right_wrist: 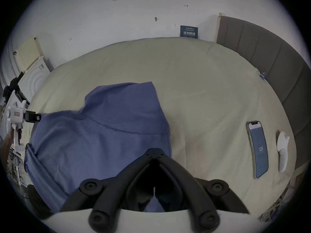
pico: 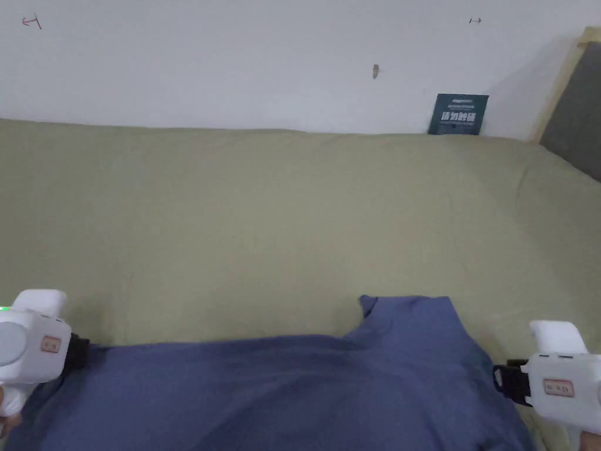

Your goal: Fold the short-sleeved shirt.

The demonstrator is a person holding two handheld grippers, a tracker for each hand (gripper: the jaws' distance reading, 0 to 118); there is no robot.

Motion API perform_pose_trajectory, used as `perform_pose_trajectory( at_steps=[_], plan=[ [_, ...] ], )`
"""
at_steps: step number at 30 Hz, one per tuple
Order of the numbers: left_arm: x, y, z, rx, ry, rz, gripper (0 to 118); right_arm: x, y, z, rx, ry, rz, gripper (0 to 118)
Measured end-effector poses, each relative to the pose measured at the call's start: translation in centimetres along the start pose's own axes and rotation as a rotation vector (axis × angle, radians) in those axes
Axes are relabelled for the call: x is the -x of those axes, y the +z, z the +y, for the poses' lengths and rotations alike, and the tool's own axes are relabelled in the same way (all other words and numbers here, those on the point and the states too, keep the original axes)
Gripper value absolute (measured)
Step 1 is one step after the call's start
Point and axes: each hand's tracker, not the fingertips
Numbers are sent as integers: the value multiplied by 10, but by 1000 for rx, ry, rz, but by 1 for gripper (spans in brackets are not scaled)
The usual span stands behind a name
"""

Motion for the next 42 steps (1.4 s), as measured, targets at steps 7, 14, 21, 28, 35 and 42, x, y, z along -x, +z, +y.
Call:
perform_pose_trajectory(
  at_steps=[7,14,21,28,35,42],
  plan=[
    [-3,-7,1,11,-18,1,3,-7,-41,25,123,-56,40,118],
    [-3,-7,1,6,-4,-1,3,2,-66,32,151,35,-56,86],
    [2,23,-5,-29,3,-12,3,0,-2,32,-5,-54,33,1],
    [15,91,-22,-108,14,-41,3,4,72,18,-92,-25,80,1],
    [29,154,-73,-167,24,-76,3,12,151,-32,-148,9,110,1],
    [42,186,-147,-187,24,-102,3,13,197,-106,-169,19,119,1]
  ],
)
